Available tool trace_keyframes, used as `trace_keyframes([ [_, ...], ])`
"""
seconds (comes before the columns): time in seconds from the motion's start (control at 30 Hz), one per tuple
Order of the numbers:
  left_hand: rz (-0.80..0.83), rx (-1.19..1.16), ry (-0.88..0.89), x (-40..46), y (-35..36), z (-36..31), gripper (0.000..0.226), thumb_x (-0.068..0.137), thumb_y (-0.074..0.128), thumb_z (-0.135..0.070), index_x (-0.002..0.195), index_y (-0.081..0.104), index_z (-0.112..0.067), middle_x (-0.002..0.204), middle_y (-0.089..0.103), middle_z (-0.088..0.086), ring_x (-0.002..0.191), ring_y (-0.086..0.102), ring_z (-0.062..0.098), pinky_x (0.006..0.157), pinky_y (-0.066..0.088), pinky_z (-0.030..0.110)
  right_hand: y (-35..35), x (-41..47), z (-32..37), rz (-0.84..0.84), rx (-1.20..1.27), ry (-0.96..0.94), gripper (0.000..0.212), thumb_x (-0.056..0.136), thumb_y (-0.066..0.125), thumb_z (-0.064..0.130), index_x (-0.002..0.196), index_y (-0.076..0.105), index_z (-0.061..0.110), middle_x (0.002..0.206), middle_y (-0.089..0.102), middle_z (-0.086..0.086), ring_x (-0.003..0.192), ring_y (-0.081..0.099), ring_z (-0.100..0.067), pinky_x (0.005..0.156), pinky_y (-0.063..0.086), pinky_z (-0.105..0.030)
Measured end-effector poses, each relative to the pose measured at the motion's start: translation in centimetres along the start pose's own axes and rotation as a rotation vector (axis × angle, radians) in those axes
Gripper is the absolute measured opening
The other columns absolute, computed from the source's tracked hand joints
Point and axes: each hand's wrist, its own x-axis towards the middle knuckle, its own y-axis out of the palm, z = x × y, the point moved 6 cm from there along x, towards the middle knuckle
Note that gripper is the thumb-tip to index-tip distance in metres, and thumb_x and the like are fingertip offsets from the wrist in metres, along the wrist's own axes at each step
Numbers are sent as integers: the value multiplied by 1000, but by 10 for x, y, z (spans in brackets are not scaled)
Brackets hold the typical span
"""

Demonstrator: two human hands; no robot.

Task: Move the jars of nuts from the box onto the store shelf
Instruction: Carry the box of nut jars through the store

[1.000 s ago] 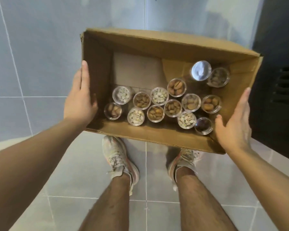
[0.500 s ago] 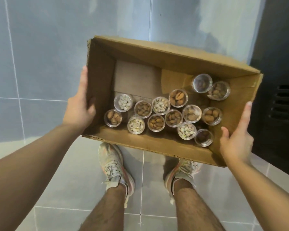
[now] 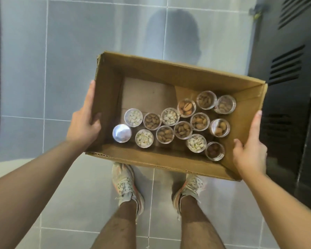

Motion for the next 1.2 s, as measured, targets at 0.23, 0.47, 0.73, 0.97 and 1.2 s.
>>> trace_keyframes([
  [0.23,-98,-34,6,-29,-131,-53,101,96,58,-2,153,-1,-61,55,50,7,54,51,33,61,44,47,-115,-32,87,-9,34,-185,103,101,58,14,148,-22,60,116,64,-14,88,61,-23,93,53,-55],
  [0.47,-160,-34,71,-62,-315,-138,103,92,61,-2,154,1,-59,56,55,9,55,53,34,68,51,49,-262,-94,202,-33,89,-344,101,102,55,13,147,-20,63,133,61,-10,93,64,-24,98,51,-55],
  [0.73,-178,-113,223,-129,-513,-210,101,95,63,-5,154,3,-61,107,74,7,84,72,29,88,53,35,-430,-214,312,-143,7,-512,110,97,59,9,147,-25,60,113,68,-18,82,64,-29,89,56,-51],
  [0.97,-182,-98,284,-169,-638,-254,102,97,59,-4,150,-5,-62,97,68,-8,69,70,8,58,49,12,-524,-277,370,-180,-25,-554,117,93,64,4,150,-26,55,99,67,-8,69,66,-13,60,58,-30],
  [1.2,-176,-112,302,-161,-703,-284,101,92,58,0,150,0,-59,95,74,-7,66,69,0,58,51,13,-580,-290,427,-147,-46,-606,116,92,62,3,148,-24,56,100,66,2,71,68,-9,62,58,-23],
])
